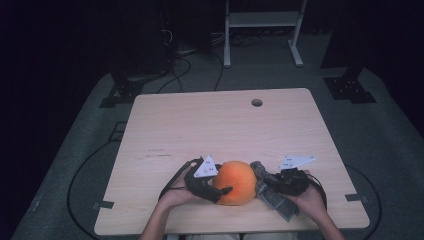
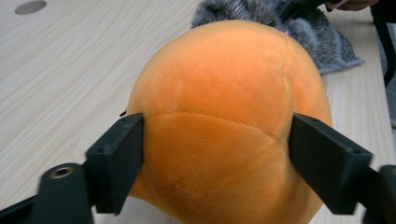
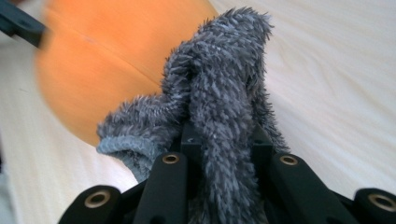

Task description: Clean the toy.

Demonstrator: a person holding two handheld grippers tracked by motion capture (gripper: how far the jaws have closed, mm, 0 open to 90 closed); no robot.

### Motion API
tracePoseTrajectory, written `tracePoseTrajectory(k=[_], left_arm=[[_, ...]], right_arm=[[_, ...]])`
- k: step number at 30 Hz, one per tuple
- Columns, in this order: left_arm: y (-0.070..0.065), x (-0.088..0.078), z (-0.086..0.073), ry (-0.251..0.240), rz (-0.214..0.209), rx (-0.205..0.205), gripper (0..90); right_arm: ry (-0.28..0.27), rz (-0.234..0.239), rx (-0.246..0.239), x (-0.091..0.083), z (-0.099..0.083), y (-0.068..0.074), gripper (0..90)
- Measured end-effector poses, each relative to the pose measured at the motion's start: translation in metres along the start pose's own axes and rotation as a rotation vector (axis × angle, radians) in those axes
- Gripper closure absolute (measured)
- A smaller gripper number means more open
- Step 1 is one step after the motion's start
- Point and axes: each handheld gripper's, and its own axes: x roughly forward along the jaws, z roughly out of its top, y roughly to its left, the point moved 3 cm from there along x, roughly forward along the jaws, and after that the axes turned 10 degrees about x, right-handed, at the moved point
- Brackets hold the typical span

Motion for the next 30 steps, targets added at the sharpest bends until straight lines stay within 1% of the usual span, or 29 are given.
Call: tracePoseTrajectory(k=[1, 2, 3, 4, 5, 6, 7, 8, 9, 10, 11, 12, 13, 14, 15, 16, 17, 18, 19, 20, 21, 22, 24, 25, 26, 27, 28, 30], left_arm=[[0.000, 0.000, 0.001, -0.004, 0.011, 0.011, 23.3], [-0.001, -0.001, 0.002, -0.006, 0.024, 0.025, 25.3], [-0.001, -0.001, 0.003, -0.018, 0.040, 0.032, 26.8], [-0.002, -0.003, 0.007, -0.045, 0.065, 0.055, 28.8], [-0.003, -0.004, 0.011, -0.072, 0.085, 0.066, 31.8], [-0.004, -0.005, 0.016, -0.107, 0.114, 0.084, 35.2], [-0.006, -0.005, 0.020, -0.135, 0.150, 0.107, 44.0], [-0.008, -0.005, 0.025, -0.157, 0.196, 0.138, 47.9], [-0.010, -0.003, 0.030, -0.158, 0.195, 0.161, 47.8], [-0.012, -0.001, 0.030, -0.143, 0.156, 0.164, 41.7], [-0.016, 0.005, 0.029, -0.089, 0.115, 0.190, 36.8], [-0.017, 0.009, 0.026, -0.046, 0.156, 0.216, 28.1], [-0.016, 0.011, 0.024, -0.031, 0.168, 0.212, 24.4], [-0.013, 0.010, 0.022, -0.042, 0.153, 0.178, 21.9], [-0.009, 0.008, 0.021, -0.056, 0.154, 0.134, 19.1], [-0.006, 0.005, 0.020, -0.062, 0.181, 0.108, 16.6], [0.002, 0.000, 0.018, -0.085, 0.198, 0.051, 14.3], [0.002, 0.000, 0.018, -0.085, 0.198, 0.051, 14.3], [0.006, -0.001, 0.016, -0.087, 0.204, 0.017, 14.3], [0.009, 0.000, 0.014, -0.066, 0.205, -0.003, 15.0], [0.010, 0.000, 0.011, -0.044, 0.184, -0.020, 17.4], [0.010, 0.002, 0.008, -0.038, 0.153, -0.029, 22.9], [0.004, 0.003, 0.006, -0.032, 0.108, 0.006, 26.1], [0.001, 0.003, 0.007, -0.018, 0.080, 0.019, 26.4], [-0.001, 0.003, 0.008, -0.008, 0.061, 0.037, 26.4], [-0.004, 0.001, 0.009, -0.004, 0.030, 0.055, 26.4], [-0.007, 0.000, 0.010, -0.006, -0.012, 0.074, 26.4], [-0.012, -0.007, 0.012, -0.021, -0.090, 0.095, 26.4]], right_arm=[[0.004, -0.006, 0.009, 0.000, 0.000, -0.002, 74.6], [-0.010, 0.001, 0.013, -0.003, 0.001, -0.002, 74.7], [-0.033, 0.009, 0.014, -0.006, 0.003, -0.001, 74.7], [-0.048, 0.012, 0.011, -0.010, 0.006, 0.001, 74.7], [-0.087, 0.010, -0.003, -0.016, 0.011, 0.005, 74.7], [-0.123, 0.010, -0.013, -0.022, 0.016, 0.009, 74.8], [-0.155, 0.012, -0.029, -0.027, 0.021, 0.015, 74.8], [-0.178, 0.014, -0.045, -0.030, 0.025, 0.020, 74.8], [-0.202, 0.027, -0.063, -0.032, 0.029, 0.028, 74.8], [-0.207, 0.044, -0.087, -0.030, 0.032, 0.037, 74.9], [-0.192, 0.037, -0.110, -0.027, 0.033, 0.041, 74.8], [-0.151, -0.006, -0.142, -0.018, 0.032, 0.045, 74.8], [-0.113, -0.036, -0.157, -0.010, 0.030, 0.044, 74.9], [-0.084, -0.048, -0.160, -0.004, 0.027, 0.041, 75.0], [-0.060, -0.038, -0.151, 0.003, 0.022, 0.038, 75.1], [-0.049, -0.024, -0.128, 0.007, 0.017, 0.035, 75.2], [-0.053, -0.013, -0.112, 0.007, 0.016, 0.033, 75.3], [-0.053, -0.013, -0.112, 0.007, 0.016, 0.033, 75.3], [-0.061, -0.004, -0.091, 0.001, 0.017, 0.030, 75.2], [-0.063, 0.000, -0.082, -0.001, 0.017, 0.028, 75.2], [-0.069, 0.004, -0.078, -0.003, 0.018, 0.026, 75.2], [-0.078, 0.008, -0.067, -0.006, 0.019, 0.025, 75.3], [-0.113, 0.020, -0.049, -0.012, 0.024, 0.023, 75.3], [-0.132, 0.028, -0.039, -0.016, 0.027, 0.023, 75.3], [-0.153, 0.034, -0.032, -0.019, 0.030, 0.024, 75.2], [-0.166, 0.042, -0.023, -0.021, 0.033, 0.025, 75.3], [-0.176, 0.048, -0.014, -0.022, 0.035, 0.026, 75.3], [-0.184, 0.058, 0.008, -0.020, 0.037, 0.027, 75.2]])
